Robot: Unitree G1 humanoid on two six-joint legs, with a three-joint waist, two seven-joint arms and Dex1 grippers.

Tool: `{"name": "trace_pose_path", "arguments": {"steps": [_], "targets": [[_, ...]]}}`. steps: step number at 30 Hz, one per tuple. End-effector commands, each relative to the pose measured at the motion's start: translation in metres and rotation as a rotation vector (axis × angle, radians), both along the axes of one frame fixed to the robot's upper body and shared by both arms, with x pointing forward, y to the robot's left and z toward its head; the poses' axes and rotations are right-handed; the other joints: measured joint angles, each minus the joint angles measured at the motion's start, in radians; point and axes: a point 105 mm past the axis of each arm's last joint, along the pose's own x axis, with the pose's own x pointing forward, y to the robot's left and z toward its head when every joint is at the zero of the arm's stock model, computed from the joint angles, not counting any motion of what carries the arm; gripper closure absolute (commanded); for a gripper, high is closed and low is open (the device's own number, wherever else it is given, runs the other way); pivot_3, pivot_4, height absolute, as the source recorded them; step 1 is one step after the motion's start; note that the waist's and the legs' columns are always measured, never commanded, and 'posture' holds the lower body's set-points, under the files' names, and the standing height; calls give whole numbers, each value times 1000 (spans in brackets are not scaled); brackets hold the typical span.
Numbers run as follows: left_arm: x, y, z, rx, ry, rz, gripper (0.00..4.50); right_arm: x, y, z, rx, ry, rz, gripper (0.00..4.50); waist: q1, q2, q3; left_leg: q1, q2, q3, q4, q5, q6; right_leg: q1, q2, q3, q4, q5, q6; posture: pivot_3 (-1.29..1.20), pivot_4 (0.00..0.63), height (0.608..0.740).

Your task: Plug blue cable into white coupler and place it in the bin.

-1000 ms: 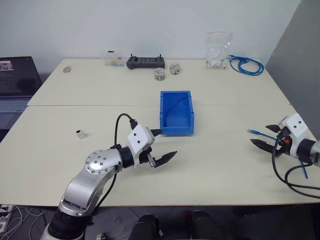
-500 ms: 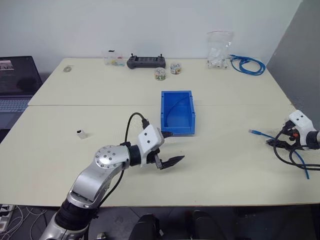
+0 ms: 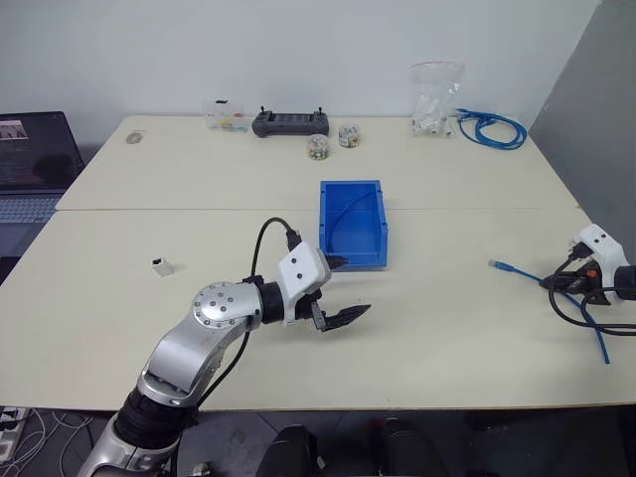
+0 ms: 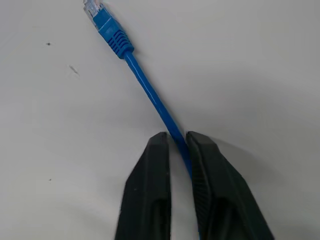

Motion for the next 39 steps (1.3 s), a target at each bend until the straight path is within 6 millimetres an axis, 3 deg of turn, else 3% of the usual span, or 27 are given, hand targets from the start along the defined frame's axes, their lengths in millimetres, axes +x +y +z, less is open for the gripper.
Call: {"name": "trace_pose_path", "arguments": {"steps": [1, 5, 12, 17, 22, 27, 34, 39], "targets": [[-4, -7, 9, -14, -36, -40, 0, 2, -2, 22, -22, -88, 50, 4458, 0, 0, 0, 0, 0, 0, 0, 0, 0, 0, 0, 0, 0, 0, 0, 0, 150, 740], [-3, 0, 6, -1, -31, -30, 0, -2, 12, 34, -60, -107, 208, 4458, -1, 0, 0, 0, 0, 0, 0, 0, 0, 0, 0, 0, 0, 0, 0, 0, 150, 740], [-14, 50, -12, 83, 21, 76, 0, -30, 93, 57, -88, -105, 631, 4458, -5, 2, 1, 1, 1, -2, -1, 0, 0, 0, 0, 0, 1, -1, 2, 0, 150, 740], [-26, 93, -30, 174, 57, 163, 0, -46, 168, 50, -27, -123, 836, 4458, -2, 3, 2, 1, 2, -4, 0, 0, 0, 0, 1, -1, 0, -2, 5, 0, 150, 740], [-39, 124, -47, 281, 62, 188, 0, -47, 244, 20, 77, -113, 951, 4458, 4, 2, 2, 0, 2, -5, 0, 0, 0, 0, 0, -2, -1, -2, 4, 0, 150, 740], [-41, 144, -52, 321, 42, 229, 0, -41, 293, 6, 105, -115, 993, 4458, 10, 3, 3, -2, 1, -6, 0, 0, 0, -3, -1, -2, -1, 0, 0, 0, 150, 740], [-39, 155, -59, 375, 19, 203, 0, -15, 319, -14, 73, -73, 972, 4458, 16, 3, 3, -3, 0, -6, -1, 0, 0, -4, -1, -3, -1, 0, 0, 0, 150, 740], [-27, 144, -53, 298, 11, 198, 0, -5, 328, -9, 100, -100, 950, 3477, 15, 3, 3, -3, 1, -6, -1, 0, 0, -6, 0, -3, 0, 0, 0, 0, 150, 740]]}}
